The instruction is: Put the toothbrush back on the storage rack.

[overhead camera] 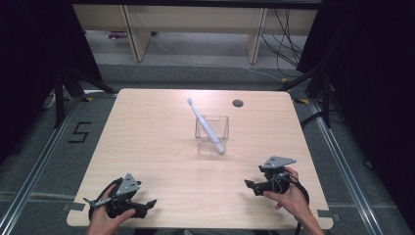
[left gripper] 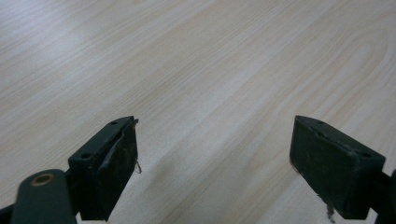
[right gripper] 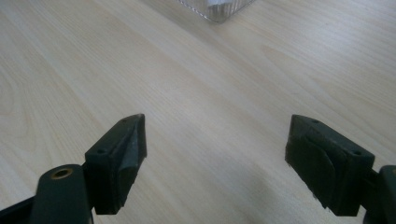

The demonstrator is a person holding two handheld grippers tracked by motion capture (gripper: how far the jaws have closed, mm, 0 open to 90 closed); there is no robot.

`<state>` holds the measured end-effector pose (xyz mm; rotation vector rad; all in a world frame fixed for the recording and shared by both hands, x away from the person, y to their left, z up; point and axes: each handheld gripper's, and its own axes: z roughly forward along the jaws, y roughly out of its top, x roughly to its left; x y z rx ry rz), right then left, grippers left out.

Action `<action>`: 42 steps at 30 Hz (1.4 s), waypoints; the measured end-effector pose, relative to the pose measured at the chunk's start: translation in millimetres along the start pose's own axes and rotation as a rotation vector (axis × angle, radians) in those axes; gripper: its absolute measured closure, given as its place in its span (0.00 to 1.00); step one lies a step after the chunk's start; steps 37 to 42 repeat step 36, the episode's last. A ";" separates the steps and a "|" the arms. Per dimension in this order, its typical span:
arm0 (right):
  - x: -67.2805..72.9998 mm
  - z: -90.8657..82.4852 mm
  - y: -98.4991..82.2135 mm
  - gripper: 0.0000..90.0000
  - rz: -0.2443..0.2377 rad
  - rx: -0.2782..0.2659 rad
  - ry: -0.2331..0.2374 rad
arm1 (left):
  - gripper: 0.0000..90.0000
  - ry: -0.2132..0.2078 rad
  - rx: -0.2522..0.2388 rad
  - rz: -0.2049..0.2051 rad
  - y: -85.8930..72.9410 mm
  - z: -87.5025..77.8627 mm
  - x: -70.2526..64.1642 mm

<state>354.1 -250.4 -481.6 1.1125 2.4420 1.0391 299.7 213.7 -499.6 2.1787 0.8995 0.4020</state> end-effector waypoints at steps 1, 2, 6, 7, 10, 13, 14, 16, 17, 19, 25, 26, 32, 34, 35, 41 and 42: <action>-1.2 -0.4 -0.8 0.24 -0.009 -0.006 -0.001 | 0.17 0.000 0.011 0.014 0.2 -0.8 1.0; -2.3 -0.2 -1.9 0.24 -0.016 -0.011 -0.003 | 0.17 -0.001 0.017 0.021 0.3 -1.3 1.4; -2.7 -2.2 -5.5 0.24 0.015 0.008 0.002 | 0.17 0.000 0.014 0.020 0.3 -1.3 1.3; -3.9 -2.6 -6.6 0.24 0.002 0.006 -0.004 | 0.17 0.000 0.014 0.019 0.3 -1.3 1.3; -5.0 -2.5 -9.6 0.24 0.009 0.004 -0.005 | 0.17 0.000 0.014 0.020 0.4 -1.5 1.5; -5.1 -3.5 -11.4 0.23 0.027 0.014 -0.009 | 0.17 0.000 0.015 0.020 0.2 -1.2 1.3; -5.6 -3.6 -11.6 0.23 0.022 0.010 -0.010 | 0.17 0.000 0.014 0.019 0.2 -1.1 1.2; -5.3 -4.3 -11.8 0.23 0.029 0.011 -0.008 | 0.17 0.000 0.014 0.019 0.3 -1.2 1.2; -5.2 -4.3 -12.0 0.23 0.030 0.009 -0.008 | 0.17 0.000 0.015 0.020 0.3 -1.2 1.2; -5.8 -4.2 -11.9 0.22 0.026 0.007 -0.002 | 0.17 0.001 0.015 0.020 0.3 -1.2 1.3; -6.0 -3.9 -12.2 0.22 0.022 0.006 -0.006 | 0.17 -0.002 0.011 0.013 0.3 -0.8 1.0; -5.8 -4.0 -12.1 0.22 0.022 0.007 -0.006 | 0.17 -0.002 0.016 0.021 0.3 -1.2 1.5; -5.9 -3.7 -12.1 0.22 0.021 0.007 -0.005 | 0.17 0.001 0.014 0.020 0.3 -1.1 1.3; -5.9 -3.6 -12.1 0.22 0.022 0.007 -0.005 | 0.17 0.000 0.016 0.020 0.4 -1.2 1.4; -5.9 -3.6 -12.1 0.22 0.022 0.007 -0.006 | 0.17 0.001 0.015 0.021 0.3 -1.2 1.4; -7.8 -2.8 -11.9 0.22 -0.004 -0.008 -0.014 | 0.17 0.001 0.012 0.013 0.5 -0.9 0.9; -7.8 -2.8 -11.9 0.22 -0.004 -0.008 -0.014 | 0.17 0.001 0.012 0.013 0.5 -0.9 0.9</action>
